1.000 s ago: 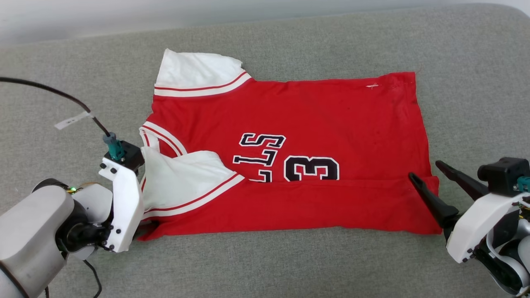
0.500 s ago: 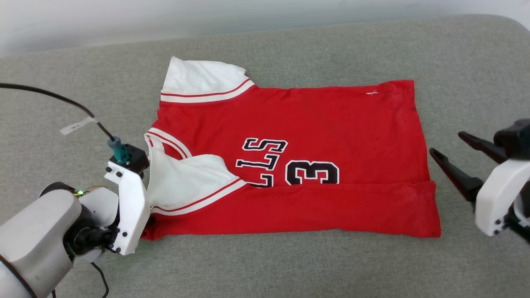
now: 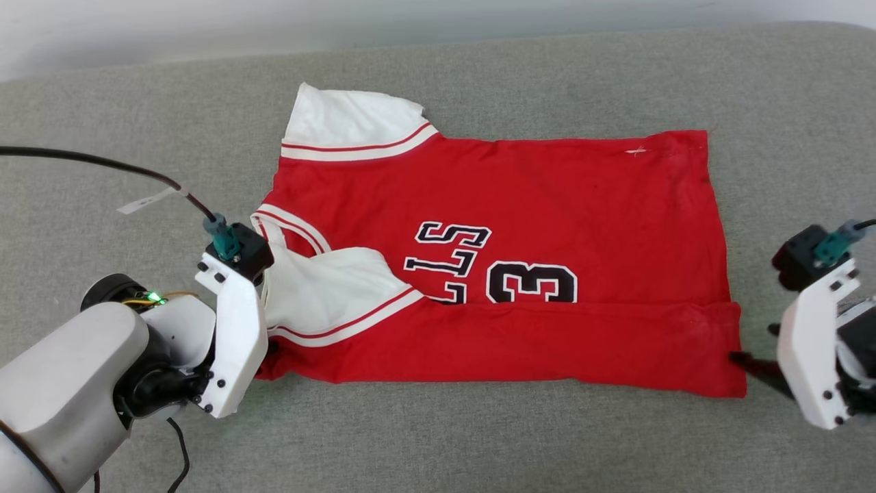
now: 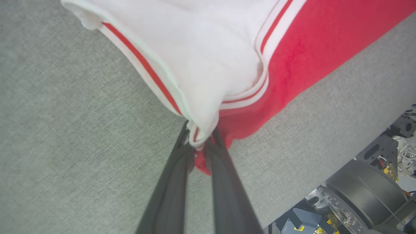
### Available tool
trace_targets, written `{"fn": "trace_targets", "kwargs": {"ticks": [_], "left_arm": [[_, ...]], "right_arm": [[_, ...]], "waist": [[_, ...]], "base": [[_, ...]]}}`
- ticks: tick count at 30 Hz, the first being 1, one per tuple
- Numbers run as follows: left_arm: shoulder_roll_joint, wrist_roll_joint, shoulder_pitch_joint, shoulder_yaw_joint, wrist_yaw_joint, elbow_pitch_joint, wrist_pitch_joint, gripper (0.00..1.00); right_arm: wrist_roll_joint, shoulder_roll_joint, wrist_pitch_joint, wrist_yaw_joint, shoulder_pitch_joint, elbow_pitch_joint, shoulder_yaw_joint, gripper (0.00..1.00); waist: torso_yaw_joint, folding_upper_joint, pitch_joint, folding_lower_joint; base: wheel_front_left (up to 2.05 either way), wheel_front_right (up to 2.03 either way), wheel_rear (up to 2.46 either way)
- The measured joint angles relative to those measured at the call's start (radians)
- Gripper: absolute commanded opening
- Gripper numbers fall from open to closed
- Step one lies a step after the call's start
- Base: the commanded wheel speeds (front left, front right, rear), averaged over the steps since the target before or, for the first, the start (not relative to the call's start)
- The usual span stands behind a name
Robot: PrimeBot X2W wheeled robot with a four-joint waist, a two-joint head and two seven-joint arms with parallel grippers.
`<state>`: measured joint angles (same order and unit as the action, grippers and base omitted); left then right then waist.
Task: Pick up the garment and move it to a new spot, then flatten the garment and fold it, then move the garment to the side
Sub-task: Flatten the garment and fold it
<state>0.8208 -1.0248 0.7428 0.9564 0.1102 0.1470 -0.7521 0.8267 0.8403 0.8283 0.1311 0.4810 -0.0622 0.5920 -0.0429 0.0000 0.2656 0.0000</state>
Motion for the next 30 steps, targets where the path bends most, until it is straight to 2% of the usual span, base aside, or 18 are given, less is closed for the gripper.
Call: {"fn": "trace_targets", "kwargs": {"ticks": [7, 14, 15, 16, 17, 21, 30], "left_arm": [[0.0, 0.01, 0.005, 0.004, -0.005, -0.016, 0.007, 0.0], [0.002, 0.008, 0.0, 0.004, -0.004, -0.016, 0.025, 0.0], [0.003, 0.008, -0.003, 0.004, -0.004, -0.015, 0.027, 0.0], [0.004, 0.005, -0.006, 0.004, -0.004, -0.013, 0.031, 0.0], [0.004, 0.001, -0.01, 0.004, -0.004, -0.011, 0.034, 0.0], [0.013, -0.012, -0.03, -0.001, -0.003, -0.011, 0.055, 0.0], [0.06, -0.071, -0.114, -0.003, -0.01, -0.082, 0.067, 0.0]], "right_arm": [[-0.002, -0.116, -0.073, 0.0, -0.016, -0.141, 0.017, 1.0], [0.012, -0.14, -0.151, -0.001, -0.017, -0.199, 0.047, 1.0], [0.018, -0.14, -0.167, -0.002, -0.017, -0.201, 0.051, 0.48], [0.024, -0.139, -0.183, -0.002, -0.017, -0.201, 0.058, 0.03], [0.028, -0.133, -0.197, -0.002, -0.014, -0.198, 0.068, 0.0], [0.039, -0.11, -0.249, -0.002, -0.01, -0.162, 0.1, 0.0], [0.077, 0.03, -0.294, 0.0, -0.047, -0.044, 0.08, 0.0]], "waist": [[0.016, 0.0, 0.033, 0.0], [0.023, 0.0, 0.051, -0.0001], [0.021, 0.0, 0.05, -0.0001], [0.02, 0.0, 0.047, -0.0001], [0.019, 0.0, 0.042, 0.0], [0.014, 0.0, 0.016, 0.0001], [0.007, 0.0, -0.064, 0.0]], "base": [[0.0, 0.0, 0.0], [0.0, 0.0, 0.0], [0.0, 0.0, 0.0], [0.0, 0.0, 0.0], [0.0, 0.0, 0.0], [0.0, 0.0, 0.0], [0.0, 0.0, 0.0]]}}
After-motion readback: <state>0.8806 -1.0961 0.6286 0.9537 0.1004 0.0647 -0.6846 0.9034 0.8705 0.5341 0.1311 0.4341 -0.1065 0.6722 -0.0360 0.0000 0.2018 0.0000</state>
